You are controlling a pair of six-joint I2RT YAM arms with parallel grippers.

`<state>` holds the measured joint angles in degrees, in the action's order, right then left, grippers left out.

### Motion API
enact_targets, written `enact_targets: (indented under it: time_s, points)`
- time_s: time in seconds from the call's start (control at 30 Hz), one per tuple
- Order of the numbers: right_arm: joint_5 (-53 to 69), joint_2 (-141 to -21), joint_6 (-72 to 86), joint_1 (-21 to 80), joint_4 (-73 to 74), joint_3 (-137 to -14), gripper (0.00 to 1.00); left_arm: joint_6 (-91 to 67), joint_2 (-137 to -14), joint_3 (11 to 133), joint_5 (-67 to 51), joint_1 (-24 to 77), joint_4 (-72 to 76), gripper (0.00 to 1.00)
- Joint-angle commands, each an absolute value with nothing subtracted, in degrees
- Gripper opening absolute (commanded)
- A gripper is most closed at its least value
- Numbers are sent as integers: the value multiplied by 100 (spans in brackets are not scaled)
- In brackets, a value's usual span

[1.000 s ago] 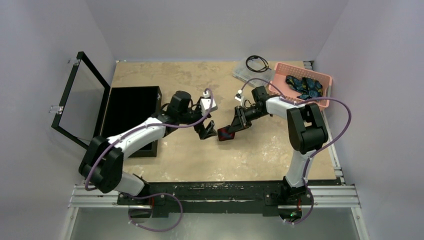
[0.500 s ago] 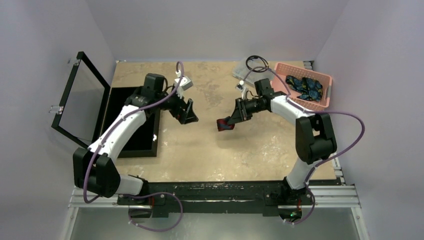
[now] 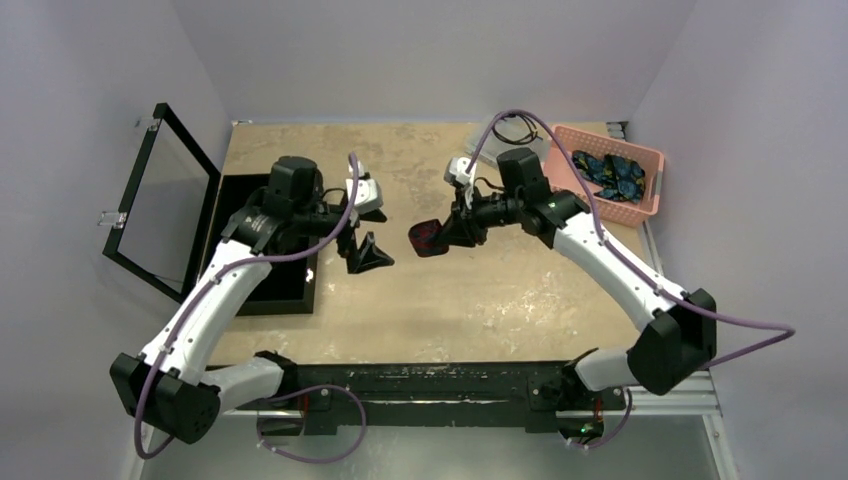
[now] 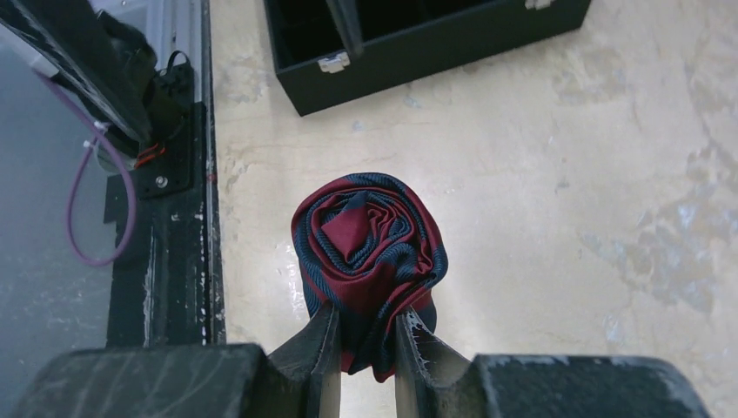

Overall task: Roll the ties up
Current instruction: Move the storage box to the center of the board.

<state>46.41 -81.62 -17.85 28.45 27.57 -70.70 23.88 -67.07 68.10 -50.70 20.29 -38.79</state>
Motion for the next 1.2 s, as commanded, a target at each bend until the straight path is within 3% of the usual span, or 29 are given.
enact_targets:
  time_s: [0.0,0.4,0.8,0.97,1.17]
  points:
    - [4092,-7516,-2507,3284,2607,-6941,0,3356,-6377,6550,-4835,2509,-3876,100]
    - [3490,-7038,-3004,4314,2501,-6847,0,3238,-6212,6424,-4050,3052,-3266,100]
    - [3327,-7075,-2860,4515,2376,-6948,0,2959,-6287,6522,-4342,3231,-3417,100]
    - [3300,-7291,-2421,4516,2239,-6990,0,1640,-5832,6230,-4319,2419,-2759,100]
    - [3076,-7662,-1848,4392,2161,-7148,0,1249,-5113,6118,-3856,893,-3310,100]
